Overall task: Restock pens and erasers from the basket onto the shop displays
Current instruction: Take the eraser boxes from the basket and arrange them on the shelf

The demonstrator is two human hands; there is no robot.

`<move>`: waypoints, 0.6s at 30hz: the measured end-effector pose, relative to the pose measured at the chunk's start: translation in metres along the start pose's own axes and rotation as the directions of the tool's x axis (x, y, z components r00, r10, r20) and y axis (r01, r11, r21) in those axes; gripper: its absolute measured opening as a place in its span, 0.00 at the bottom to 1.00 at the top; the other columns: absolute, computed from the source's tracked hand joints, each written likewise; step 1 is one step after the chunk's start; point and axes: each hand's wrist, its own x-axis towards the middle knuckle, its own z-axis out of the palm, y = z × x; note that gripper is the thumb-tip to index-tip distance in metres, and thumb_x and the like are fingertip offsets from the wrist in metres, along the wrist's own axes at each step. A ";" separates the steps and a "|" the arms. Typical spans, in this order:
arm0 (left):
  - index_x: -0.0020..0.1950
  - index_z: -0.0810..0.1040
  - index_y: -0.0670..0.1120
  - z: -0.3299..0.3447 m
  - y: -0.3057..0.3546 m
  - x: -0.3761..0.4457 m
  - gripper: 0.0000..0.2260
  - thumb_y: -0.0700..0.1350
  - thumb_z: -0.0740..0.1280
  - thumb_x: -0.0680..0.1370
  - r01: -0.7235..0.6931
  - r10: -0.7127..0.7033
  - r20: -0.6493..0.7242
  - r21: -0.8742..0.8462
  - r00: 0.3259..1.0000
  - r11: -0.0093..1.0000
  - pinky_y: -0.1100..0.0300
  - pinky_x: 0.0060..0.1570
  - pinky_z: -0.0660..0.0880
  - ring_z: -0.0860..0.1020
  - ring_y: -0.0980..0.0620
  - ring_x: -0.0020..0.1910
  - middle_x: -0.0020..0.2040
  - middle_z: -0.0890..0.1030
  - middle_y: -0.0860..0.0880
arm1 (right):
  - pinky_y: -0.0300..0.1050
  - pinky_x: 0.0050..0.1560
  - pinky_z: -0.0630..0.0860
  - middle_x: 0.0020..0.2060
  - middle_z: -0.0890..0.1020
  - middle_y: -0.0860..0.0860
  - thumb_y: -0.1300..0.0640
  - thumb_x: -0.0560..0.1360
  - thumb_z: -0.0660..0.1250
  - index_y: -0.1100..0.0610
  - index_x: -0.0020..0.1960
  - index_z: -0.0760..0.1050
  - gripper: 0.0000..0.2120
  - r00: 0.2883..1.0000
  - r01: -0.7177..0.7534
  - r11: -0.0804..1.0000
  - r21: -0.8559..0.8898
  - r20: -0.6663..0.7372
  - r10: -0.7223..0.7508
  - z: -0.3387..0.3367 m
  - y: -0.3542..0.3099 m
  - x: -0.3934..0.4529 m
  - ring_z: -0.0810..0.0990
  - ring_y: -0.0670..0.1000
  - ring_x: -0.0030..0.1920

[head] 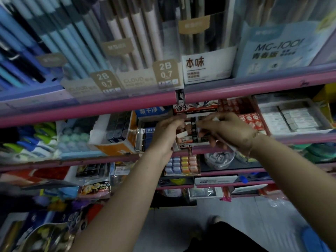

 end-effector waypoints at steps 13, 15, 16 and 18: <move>0.49 0.84 0.52 0.013 0.000 -0.001 0.05 0.45 0.72 0.73 -0.146 0.148 -0.098 0.027 0.984 0.989 0.73 0.32 0.70 0.83 0.56 0.47 0.46 0.85 0.53 | 0.40 0.23 0.72 0.39 0.84 0.62 0.64 0.69 0.73 0.62 0.44 0.79 0.05 0.986 0.009 0.988 0.152 -0.163 0.016 -0.021 0.013 0.028 0.82 0.53 0.30; 0.48 0.84 0.51 0.012 -0.004 0.001 0.05 0.46 0.73 0.73 -0.186 0.199 -0.111 0.124 0.974 0.975 0.71 0.37 0.72 0.82 0.58 0.45 0.44 0.85 0.53 | 0.40 0.27 0.74 0.41 0.84 0.60 0.61 0.65 0.77 0.60 0.45 0.80 0.11 0.988 0.027 0.998 0.063 -0.153 -0.017 -0.023 0.015 0.034 0.83 0.52 0.31; 0.48 0.84 0.49 0.012 -0.005 0.002 0.05 0.46 0.73 0.73 -0.215 0.238 -0.118 0.180 0.964 0.960 0.72 0.36 0.72 0.82 0.61 0.42 0.42 0.84 0.54 | 0.37 0.27 0.74 0.43 0.84 0.58 0.59 0.64 0.78 0.59 0.48 0.79 0.15 0.989 0.027 0.999 -0.031 -0.148 -0.031 -0.022 0.017 0.037 0.82 0.48 0.30; 0.52 0.83 0.45 0.012 -0.008 0.006 0.09 0.47 0.72 0.74 -0.293 0.365 -0.101 0.421 0.925 0.859 0.76 0.33 0.70 0.80 0.64 0.37 0.41 0.82 0.57 | 0.29 0.31 0.72 0.50 0.82 0.54 0.57 0.64 0.79 0.58 0.55 0.79 0.21 0.981 0.039 0.945 -0.326 -0.166 -0.098 -0.020 0.021 0.045 0.81 0.46 0.38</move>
